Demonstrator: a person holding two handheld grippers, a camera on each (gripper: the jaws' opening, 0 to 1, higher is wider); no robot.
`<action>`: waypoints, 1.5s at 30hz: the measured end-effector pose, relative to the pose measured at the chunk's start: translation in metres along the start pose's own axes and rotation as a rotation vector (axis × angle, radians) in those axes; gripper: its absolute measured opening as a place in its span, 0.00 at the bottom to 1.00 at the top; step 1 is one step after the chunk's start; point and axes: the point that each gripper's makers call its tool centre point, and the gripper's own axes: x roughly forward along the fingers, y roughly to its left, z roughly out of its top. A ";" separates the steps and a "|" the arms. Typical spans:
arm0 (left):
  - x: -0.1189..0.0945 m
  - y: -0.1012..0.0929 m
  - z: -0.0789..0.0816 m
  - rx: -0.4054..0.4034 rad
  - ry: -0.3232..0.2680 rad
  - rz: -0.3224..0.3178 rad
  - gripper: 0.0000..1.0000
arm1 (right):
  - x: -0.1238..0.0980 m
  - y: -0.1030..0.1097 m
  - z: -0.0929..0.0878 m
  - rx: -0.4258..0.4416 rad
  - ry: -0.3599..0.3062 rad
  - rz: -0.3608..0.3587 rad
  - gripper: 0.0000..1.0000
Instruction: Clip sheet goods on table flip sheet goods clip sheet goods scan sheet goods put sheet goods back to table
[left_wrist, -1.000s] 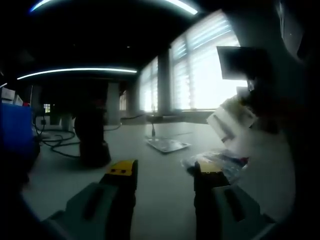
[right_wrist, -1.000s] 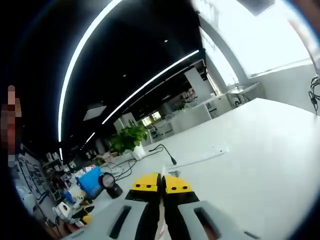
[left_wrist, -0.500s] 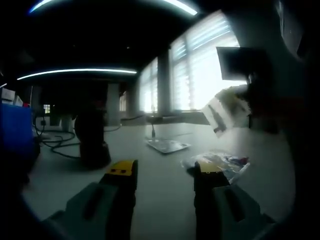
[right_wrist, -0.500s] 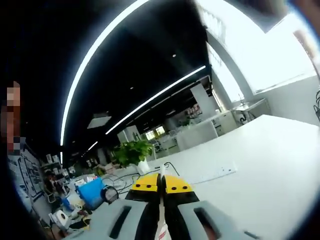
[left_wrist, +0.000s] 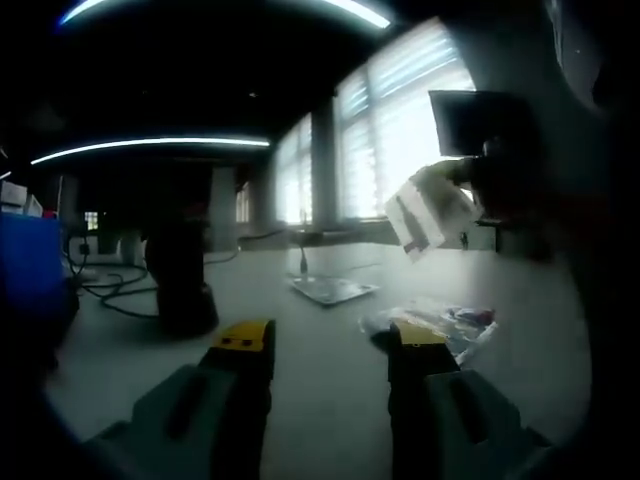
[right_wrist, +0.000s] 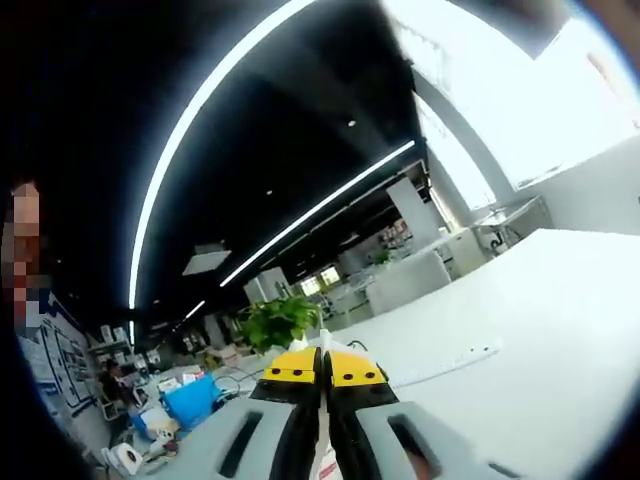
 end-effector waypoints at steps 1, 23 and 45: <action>0.000 0.000 0.000 0.003 0.002 -0.002 0.38 | 0.002 0.001 0.000 0.013 -0.007 -0.001 0.00; -0.001 0.006 -0.004 -0.002 0.013 0.023 0.38 | 0.090 0.050 -0.016 -0.004 -0.113 0.059 0.00; -0.001 0.006 -0.006 -0.005 0.020 0.020 0.38 | 0.164 0.112 -0.061 -0.080 -0.234 0.066 0.00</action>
